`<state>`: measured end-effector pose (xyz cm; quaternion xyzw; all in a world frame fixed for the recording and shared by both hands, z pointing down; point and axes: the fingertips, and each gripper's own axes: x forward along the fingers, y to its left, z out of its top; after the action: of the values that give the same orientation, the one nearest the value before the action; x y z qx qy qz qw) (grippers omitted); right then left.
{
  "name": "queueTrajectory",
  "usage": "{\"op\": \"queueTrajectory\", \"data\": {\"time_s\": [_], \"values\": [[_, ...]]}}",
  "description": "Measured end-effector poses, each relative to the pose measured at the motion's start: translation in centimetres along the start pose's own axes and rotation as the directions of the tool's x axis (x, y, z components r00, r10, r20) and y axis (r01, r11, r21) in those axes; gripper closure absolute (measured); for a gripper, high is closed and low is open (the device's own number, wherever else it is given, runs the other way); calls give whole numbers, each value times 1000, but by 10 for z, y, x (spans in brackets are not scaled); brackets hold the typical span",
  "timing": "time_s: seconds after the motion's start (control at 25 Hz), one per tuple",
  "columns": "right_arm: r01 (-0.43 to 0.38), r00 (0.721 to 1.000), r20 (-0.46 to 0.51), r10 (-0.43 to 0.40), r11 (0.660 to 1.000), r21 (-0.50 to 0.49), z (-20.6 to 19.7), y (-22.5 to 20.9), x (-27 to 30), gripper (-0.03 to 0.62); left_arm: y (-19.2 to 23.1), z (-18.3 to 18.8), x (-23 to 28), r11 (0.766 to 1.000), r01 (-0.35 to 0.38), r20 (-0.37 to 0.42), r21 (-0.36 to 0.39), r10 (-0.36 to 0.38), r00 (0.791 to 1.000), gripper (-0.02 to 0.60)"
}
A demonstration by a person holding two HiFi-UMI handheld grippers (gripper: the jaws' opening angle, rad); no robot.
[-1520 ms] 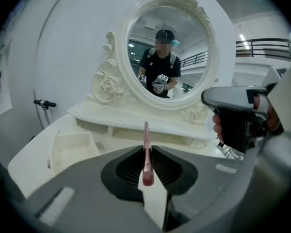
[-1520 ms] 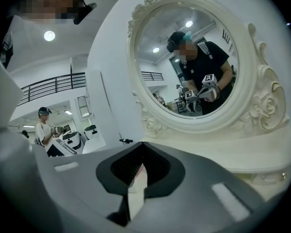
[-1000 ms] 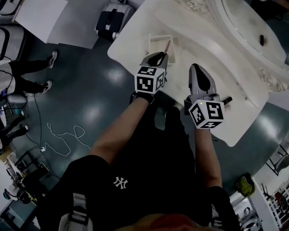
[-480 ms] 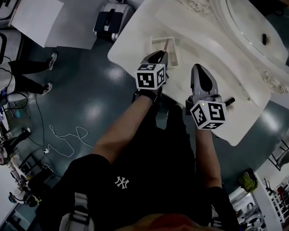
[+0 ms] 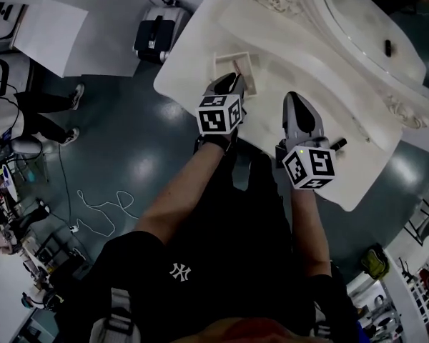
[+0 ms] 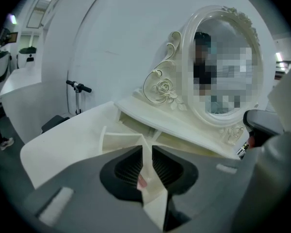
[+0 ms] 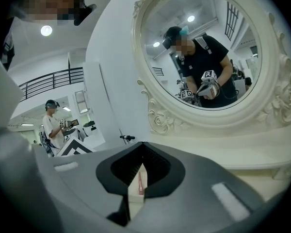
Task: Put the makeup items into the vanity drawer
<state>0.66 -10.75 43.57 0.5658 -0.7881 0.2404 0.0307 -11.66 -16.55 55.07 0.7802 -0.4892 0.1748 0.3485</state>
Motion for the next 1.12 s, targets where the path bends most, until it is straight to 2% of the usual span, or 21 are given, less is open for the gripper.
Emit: {"op": "queueTrajectory", "data": {"time_s": [0.16,0.28,0.6,0.76,0.92,1.12], "values": [[16,1000,16,-16,1000,2,4,-6,-12,569,-16,8,-5,999,0,35,54,-2,999,529],[36,999,29,-36,999,1,6,-14,-25,569,-39,7,-5,995,29,43,95,-33,999,572],[109,992,66,-110,994,9,10,-47,-74,571,-114,-16,-1,972,140,1,186,-143,990,577],[164,983,83,-166,986,26,8,-74,-106,571,-167,-37,6,941,225,-42,254,-222,974,577],[219,970,94,-224,974,52,2,-102,-140,571,-220,-67,10,896,314,-103,314,-297,949,577],[271,955,100,-279,959,88,-7,-132,-178,571,-272,-107,15,846,413,-181,336,-372,910,577]]}}
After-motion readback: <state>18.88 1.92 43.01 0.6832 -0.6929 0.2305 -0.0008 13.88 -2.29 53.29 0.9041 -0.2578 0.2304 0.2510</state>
